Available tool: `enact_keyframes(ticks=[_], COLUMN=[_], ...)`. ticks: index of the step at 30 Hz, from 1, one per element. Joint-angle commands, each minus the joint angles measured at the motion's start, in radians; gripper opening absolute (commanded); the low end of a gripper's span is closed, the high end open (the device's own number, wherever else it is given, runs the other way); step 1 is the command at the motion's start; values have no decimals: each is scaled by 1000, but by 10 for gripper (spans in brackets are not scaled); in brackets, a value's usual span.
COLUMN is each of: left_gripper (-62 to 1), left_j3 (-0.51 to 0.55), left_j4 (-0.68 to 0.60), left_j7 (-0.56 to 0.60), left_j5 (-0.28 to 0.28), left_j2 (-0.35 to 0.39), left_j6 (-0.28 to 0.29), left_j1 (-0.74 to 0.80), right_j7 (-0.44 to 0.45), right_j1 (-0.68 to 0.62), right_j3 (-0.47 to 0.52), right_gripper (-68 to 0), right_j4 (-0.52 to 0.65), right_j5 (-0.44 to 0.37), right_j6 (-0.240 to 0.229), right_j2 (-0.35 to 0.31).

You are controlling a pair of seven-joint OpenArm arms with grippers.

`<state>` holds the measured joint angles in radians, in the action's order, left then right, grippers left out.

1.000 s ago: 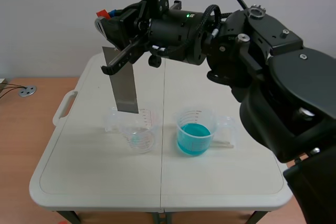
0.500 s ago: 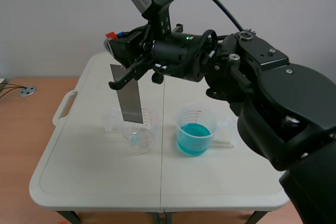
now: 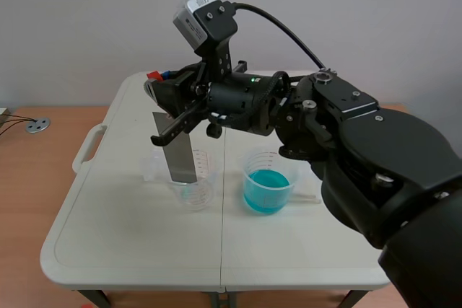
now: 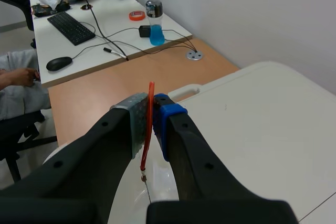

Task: Hold the metal plate by the orange handle, dip it into the blue solution, take it out and point at it, then put the plate back in the beaker on the left.
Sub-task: 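Put the plate into the left beaker, then return to the home posture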

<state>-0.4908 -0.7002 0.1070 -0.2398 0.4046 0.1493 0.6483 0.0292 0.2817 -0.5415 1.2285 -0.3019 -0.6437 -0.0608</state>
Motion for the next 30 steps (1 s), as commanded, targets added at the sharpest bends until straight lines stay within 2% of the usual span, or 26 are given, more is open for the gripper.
enact_keyframes(ticks=[1, 19, 30], left_gripper=[-579, -579, -579], left_j3=[-5, -5, -5], left_j4=[-8, -6, -6], left_j7=[5, 5, 5], left_j5=[-2, -3, -3], left_j2=[0, -8, -8], left_j6=[2, 3, 3], left_j1=[13, -1, -1], right_j7=[26, 49, 48], right_j1=[17, 17, 18], right_j3=[2, 2, 3], right_gripper=[-662, -662, -662], right_j4=[3, -86, -92], right_j5=[-11, 5, 11], right_j6=[0, 0, 0], right_j2=[6, 6, 5])
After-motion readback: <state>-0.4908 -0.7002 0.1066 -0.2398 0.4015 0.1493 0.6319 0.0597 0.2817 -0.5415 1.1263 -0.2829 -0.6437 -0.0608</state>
